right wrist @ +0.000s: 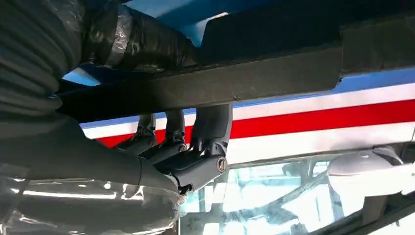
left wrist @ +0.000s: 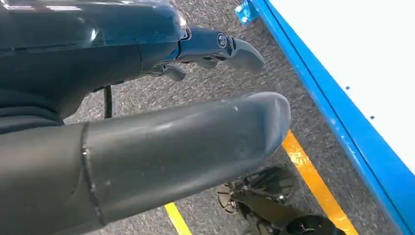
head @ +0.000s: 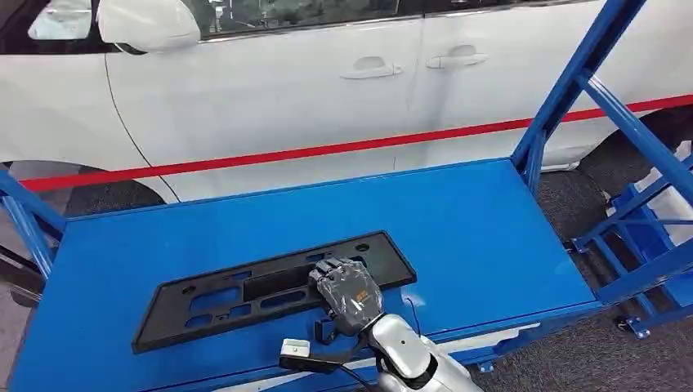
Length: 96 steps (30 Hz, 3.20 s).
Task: Take the parts from the cabinet and place them on the table.
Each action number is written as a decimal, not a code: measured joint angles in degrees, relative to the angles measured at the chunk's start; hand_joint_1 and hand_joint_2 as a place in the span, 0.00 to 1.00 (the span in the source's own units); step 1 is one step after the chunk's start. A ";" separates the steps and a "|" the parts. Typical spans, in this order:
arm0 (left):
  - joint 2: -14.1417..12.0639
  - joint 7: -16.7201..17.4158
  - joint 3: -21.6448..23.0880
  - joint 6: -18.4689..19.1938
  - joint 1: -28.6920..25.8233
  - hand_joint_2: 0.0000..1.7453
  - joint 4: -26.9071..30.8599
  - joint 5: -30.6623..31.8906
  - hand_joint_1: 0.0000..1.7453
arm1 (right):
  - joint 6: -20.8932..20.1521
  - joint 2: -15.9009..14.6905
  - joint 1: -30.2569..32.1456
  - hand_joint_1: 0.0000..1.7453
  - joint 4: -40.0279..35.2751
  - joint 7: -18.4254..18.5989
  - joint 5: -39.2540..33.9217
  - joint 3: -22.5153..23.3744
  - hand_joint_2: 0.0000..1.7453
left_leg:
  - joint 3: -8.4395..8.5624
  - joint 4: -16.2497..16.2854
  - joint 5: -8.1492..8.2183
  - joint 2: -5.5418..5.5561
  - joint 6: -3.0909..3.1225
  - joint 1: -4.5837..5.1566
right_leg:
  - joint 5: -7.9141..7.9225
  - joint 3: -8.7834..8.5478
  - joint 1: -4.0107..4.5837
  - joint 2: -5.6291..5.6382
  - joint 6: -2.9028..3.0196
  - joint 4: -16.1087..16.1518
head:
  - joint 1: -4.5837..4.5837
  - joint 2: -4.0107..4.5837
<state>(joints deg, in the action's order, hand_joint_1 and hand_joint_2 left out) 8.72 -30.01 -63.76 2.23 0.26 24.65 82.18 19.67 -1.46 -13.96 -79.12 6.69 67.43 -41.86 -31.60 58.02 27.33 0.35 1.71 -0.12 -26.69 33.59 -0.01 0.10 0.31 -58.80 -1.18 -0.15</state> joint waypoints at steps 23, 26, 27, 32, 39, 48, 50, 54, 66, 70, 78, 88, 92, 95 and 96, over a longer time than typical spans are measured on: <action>2.60 -2.89 -4.55 2.36 -1.67 0.00 4.33 1.07 0.00 | 0.39 -0.68 5.87 1.00 -28.39 -20.70 -59.10 6.97 1.00 | -0.53 0.26 -0.02 -0.18 0.64 -0.76 | -8.04 5.14 -0.74 0.06 -1.59 -12.95 | 0.02 0.00; 2.62 -2.91 -4.87 2.29 -1.68 0.00 4.33 1.25 0.00 | 0.37 -1.07 6.93 1.00 -28.92 -20.76 -59.52 7.41 1.00 | -0.41 0.29 0.06 -0.14 0.73 -0.50 | -7.40 7.64 -0.72 0.05 -1.44 -16.88 | 0.00 0.00; 2.64 -3.10 -4.98 2.29 -1.66 0.00 4.33 1.20 0.00 | 0.37 -1.14 7.06 1.00 -29.05 -20.76 -59.65 7.45 1.00 | -0.28 0.29 0.15 -0.09 0.75 -0.43 | -4.93 6.00 -0.68 0.06 -1.16 -13.34 | 0.00 0.00; 2.82 -3.19 -6.25 2.51 -1.16 0.00 4.28 0.17 0.00 | 0.37 -1.31 7.27 1.00 -29.40 -20.46 -60.24 7.56 1.00 | -0.17 0.41 0.56 0.03 -0.22 -0.13 | -0.52 0.27 0.19 0.07 0.25 -0.54 | 0.00 0.00; 2.75 -3.02 -7.06 2.54 -0.94 0.00 4.26 0.17 0.00 | 0.20 -1.44 7.77 1.00 -29.50 -20.24 -60.63 7.56 1.00 | -7.11 15.85 8.95 -0.07 -2.16 -0.58 | -0.06 -0.39 -0.49 -0.26 1.53 0.60 | 0.02 0.00; 2.69 -2.73 -7.63 2.54 -0.89 0.00 4.26 0.04 0.00 | 0.15 -1.44 8.01 1.00 -29.51 -19.96 -60.61 7.56 1.00 | -0.63 0.69 0.29 0.03 -1.00 -0.34 | -0.64 -0.47 -0.27 0.03 -0.07 -0.18 | 0.00 0.02; 2.73 -2.27 -7.76 2.36 -0.85 0.00 4.24 0.02 0.00 | 0.18 -1.46 8.05 1.00 -29.51 -19.74 -60.30 7.56 1.00 | -0.45 -0.12 -0.58 -0.10 0.09 -0.82 | -0.96 -0.34 -0.31 0.10 -0.73 -0.49 | 0.02 0.00; 2.67 -1.84 -8.22 2.29 -0.62 0.00 4.00 0.00 0.00 | 0.15 -1.57 8.42 1.00 -29.51 -19.41 -60.04 7.58 1.00 | -1.22 -0.07 -1.11 -0.31 0.90 -0.65 | -9.59 5.21 -0.63 0.03 -1.65 -14.47 | 0.00 0.00; 2.78 -0.63 -9.81 3.17 -0.49 0.00 3.48 0.92 0.00 | 0.18 -1.95 9.55 1.00 -29.51 -18.38 -62.49 8.00 1.00 | -3.26 1.82 -0.48 -0.15 -1.58 -0.47 | -0.77 -1.67 -0.70 -0.29 1.10 0.56 | 0.02 0.00; 2.99 -0.44 -10.23 3.30 -0.47 0.00 3.48 1.18 0.00 | 0.20 -1.92 9.74 1.00 -29.51 -18.49 -62.80 8.00 1.00 | -8.14 17.09 9.30 -0.18 -2.35 -0.68 | 0.76 0.82 -0.49 -0.55 1.77 0.16 | 0.02 0.00; 3.06 -0.04 -10.49 3.69 -0.21 0.00 3.89 1.66 0.00 | -0.26 -1.95 9.91 1.00 -29.53 -18.97 -63.76 8.02 1.00 | 3.98 -0.51 3.44 -0.01 -0.63 0.03 | 3.24 3.46 -0.39 -0.52 -0.09 -0.92 | 0.00 0.00; 3.34 -0.22 -10.60 4.81 -0.07 0.00 4.59 2.62 0.00 | -4.55 -2.78 10.88 1.00 -30.08 -22.23 -66.64 8.07 1.00 | -2.15 -0.47 -2.14 -0.92 0.86 -0.54 | -6.27 4.97 -1.06 -0.13 -2.03 -15.63 | -0.04 0.00; 3.61 -0.33 -10.71 4.90 -0.03 0.00 4.83 2.67 0.00 | -5.31 -3.04 11.19 1.00 -31.32 -23.48 -66.88 8.07 1.00 | -3.99 0.91 -3.13 -0.75 -0.36 -0.40 | -4.72 -5.74 -0.72 0.11 -1.23 0.12 | 0.07 0.00; 3.61 -0.46 -10.86 4.90 -0.08 0.00 5.05 2.88 0.00 | -5.88 -3.34 11.61 1.00 -31.93 -24.56 -66.88 8.07 1.00 | -4.14 0.54 -4.42 -0.69 -1.58 -0.55 | -3.93 -4.93 -0.43 0.15 -0.02 0.22 | 0.02 0.00; 3.61 -0.50 -10.95 4.90 -0.17 0.00 5.22 2.97 0.00 | -6.25 -3.41 11.77 1.00 -32.09 -25.18 -66.86 8.07 1.00 | -4.58 0.74 -4.38 -0.60 -1.89 -0.73 | -3.13 -4.33 -0.82 -0.10 0.73 0.64 | 0.02 0.00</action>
<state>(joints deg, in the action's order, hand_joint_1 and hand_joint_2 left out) 12.33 -30.51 -74.71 7.13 0.09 29.88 85.16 13.42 -4.87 -2.19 -111.21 -18.49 0.57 -33.79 -36.18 58.76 22.94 -0.25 -0.19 -0.84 -29.82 29.26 -0.83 0.00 1.04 -58.16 -1.16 -0.15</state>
